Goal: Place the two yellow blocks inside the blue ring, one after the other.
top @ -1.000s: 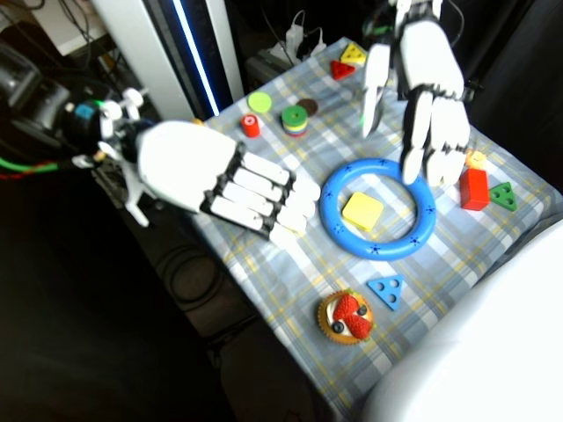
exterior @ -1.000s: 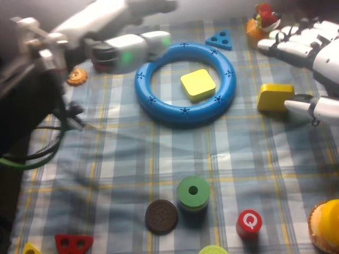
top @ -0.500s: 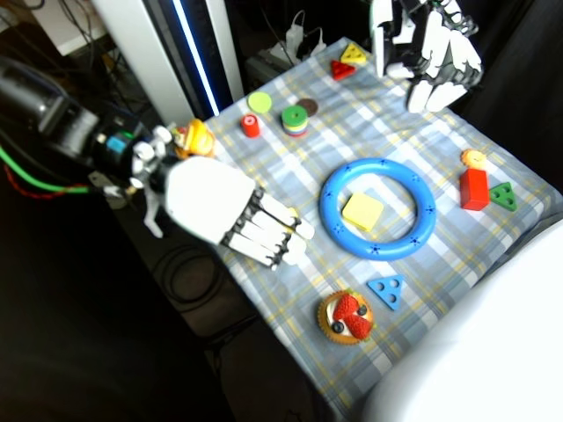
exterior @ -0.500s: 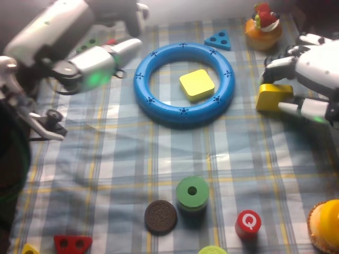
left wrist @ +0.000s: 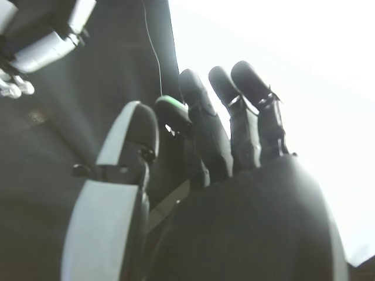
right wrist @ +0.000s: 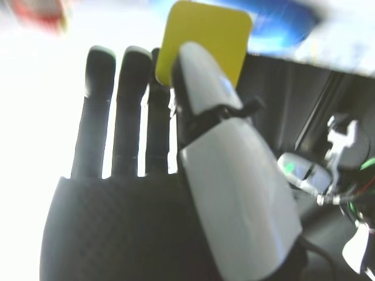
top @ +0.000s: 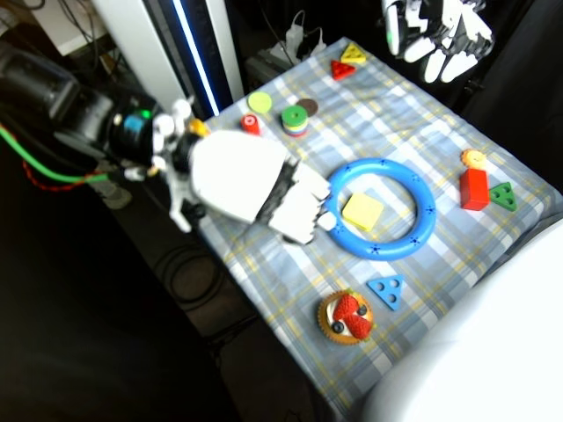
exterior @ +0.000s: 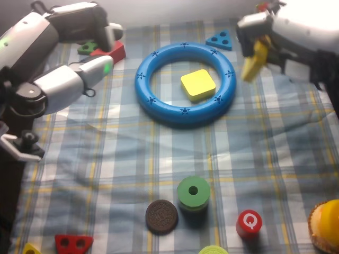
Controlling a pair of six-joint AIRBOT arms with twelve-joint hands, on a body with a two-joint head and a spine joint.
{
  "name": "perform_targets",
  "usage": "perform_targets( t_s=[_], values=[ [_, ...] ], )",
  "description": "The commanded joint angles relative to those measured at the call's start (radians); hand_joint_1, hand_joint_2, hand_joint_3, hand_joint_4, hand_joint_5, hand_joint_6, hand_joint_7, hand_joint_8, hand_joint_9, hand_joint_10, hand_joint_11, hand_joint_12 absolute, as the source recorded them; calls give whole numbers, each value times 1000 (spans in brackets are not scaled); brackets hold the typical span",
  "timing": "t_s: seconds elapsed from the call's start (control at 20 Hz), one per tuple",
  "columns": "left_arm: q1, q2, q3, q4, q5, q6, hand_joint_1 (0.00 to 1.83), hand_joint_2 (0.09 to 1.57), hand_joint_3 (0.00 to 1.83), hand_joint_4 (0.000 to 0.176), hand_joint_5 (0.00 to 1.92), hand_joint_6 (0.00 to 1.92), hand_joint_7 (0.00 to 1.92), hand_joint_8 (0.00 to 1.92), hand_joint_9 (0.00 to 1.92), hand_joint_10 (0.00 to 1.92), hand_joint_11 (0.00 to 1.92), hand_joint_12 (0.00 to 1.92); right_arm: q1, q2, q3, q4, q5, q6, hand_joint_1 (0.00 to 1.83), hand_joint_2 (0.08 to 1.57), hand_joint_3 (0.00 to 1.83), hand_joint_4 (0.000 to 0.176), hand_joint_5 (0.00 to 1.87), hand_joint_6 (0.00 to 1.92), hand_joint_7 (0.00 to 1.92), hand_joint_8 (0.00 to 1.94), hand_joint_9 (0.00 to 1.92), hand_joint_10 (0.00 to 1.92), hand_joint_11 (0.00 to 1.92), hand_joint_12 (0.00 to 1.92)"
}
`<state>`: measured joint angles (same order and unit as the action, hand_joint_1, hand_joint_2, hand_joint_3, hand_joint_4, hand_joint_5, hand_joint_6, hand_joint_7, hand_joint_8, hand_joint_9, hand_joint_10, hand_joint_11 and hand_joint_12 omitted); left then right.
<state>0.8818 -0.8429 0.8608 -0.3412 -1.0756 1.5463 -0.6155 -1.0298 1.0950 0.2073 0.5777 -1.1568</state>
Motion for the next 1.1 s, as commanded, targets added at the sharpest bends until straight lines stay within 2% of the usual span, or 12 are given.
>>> perform_targets(
  t_s=[0.0, 0.25, 0.3, 0.35, 0.4, 0.45, 0.5, 0.55, 0.6, 0.7, 0.85, 1.05],
  values=[
    [0, 8, -6, 17, -137, -9, 891, 1414, 0, 0, 480, 1711, 704, 4, 358, 579, 0, 1522, 23, -13, 8, -21, 99, 1, 1320, 1276, 0, 0, 569, 1446, 734, 1402, 647, 1654, 515, 1776],
    [62, 20, -20, -1, -185, -37, 689, 1447, 0, 103, 422, 1795, 677, 4, 364, 710, 0, 1695, 114, -141, 112, -53, -24, 1, 1324, 1259, 0, 0, 622, 1456, 734, 1360, 674, 1579, 504, 1638],
    [62, 20, -20, -1, -185, -37, 727, 1441, 0, 69, 436, 1778, 678, 4, 374, 722, 0, 1742, 120, -160, 128, -53, -42, 1, 1323, 1260, 0, 0, 625, 1462, 734, 1353, 669, 1579, 501, 1633],
    [61, 19, -19, -1, -185, -37, 705, 1419, 0, 0, 361, 919, 667, 8, 367, 701, 0, 1693, 125, -179, 148, -52, -62, 1, 1178, 1275, 0, 0, 619, 1433, 764, 1432, 670, 1390, 565, 1656],
    [61, 19, -19, -1, -186, -37, 699, 1406, 0, 0, 468, 482, 674, 7, 377, 658, 0, 1640, 128, -196, 164, -50, -81, 1, 1141, 1291, 3, 0, 590, 1445, 750, 1488, 659, 1328, 566, 1672],
    [61, 18, -18, -1, -186, -37, 781, 1381, 11, 55, 510, 1420, 696, 11, 389, 675, 0, 1690, 129, -203, 172, -47, -91, 1, 1134, 1299, 1, 0, 577, 1443, 742, 1515, 643, 1308, 535, 1691],
    [61, 18, -18, 0, -186, -37, 761, 1403, 5, 79, 482, 1662, 706, 11, 395, 702, 0, 1678, 129, -213, 183, -40, -105, 1, 1145, 1319, 2, 0, 494, 1504, 746, 1544, 603, 1287, 463, 1717],
    [61, 18, -18, 0, -186, -37, 744, 1416, 0, 89, 467, 1724, 700, 6, 375, 730, 0, 1661, 129, -216, 188, -35, -111, 1, 1238, 1300, 0, 0, 405, 896, 659, 1530, 536, 1208, 335, 1708],
    [60, 18, -17, 0, -186, -38, 700, 1407, 0, 0, 380, 872, 676, 2, 359, 732, 0, 1613, 129, -216, 190, -30, -115, 1, 988, 1267, 0, 0, 343, 472, 436, 889, 355, 1049, 66, 1677],
    [61, 18, -18, 0, -188, -40, 664, 1400, 0, 0, 531, 229, 674, 2, 382, 719, 0, 1629, 129, -214, 184, -29, -116, 1, 796, 1244, 0, 31, 193, 70, 332, 157, 202, 674, 2, 1291],
    [61, 20, -21, 1, -196, -42, 728, 1392, 0, 0, 591, 61, 676, 3, 375, 710, 0, 1643, 129, -166, 111, -29, -56, 1, 647, 1271, 0, 41, 5, 0, 29, 0, 74, 92, 0, 620],
    [62, 34, -32, 3, -214, -43, 631, 1404, 0, 0, 578, 14, 623, 0, 372, 487, 0, 1627, 85, 4, -35, -41, 98, 1, 505, 1287, 0, 36, 0, 0, 0, 0, 41, 25, 0, 619]
  ],
)
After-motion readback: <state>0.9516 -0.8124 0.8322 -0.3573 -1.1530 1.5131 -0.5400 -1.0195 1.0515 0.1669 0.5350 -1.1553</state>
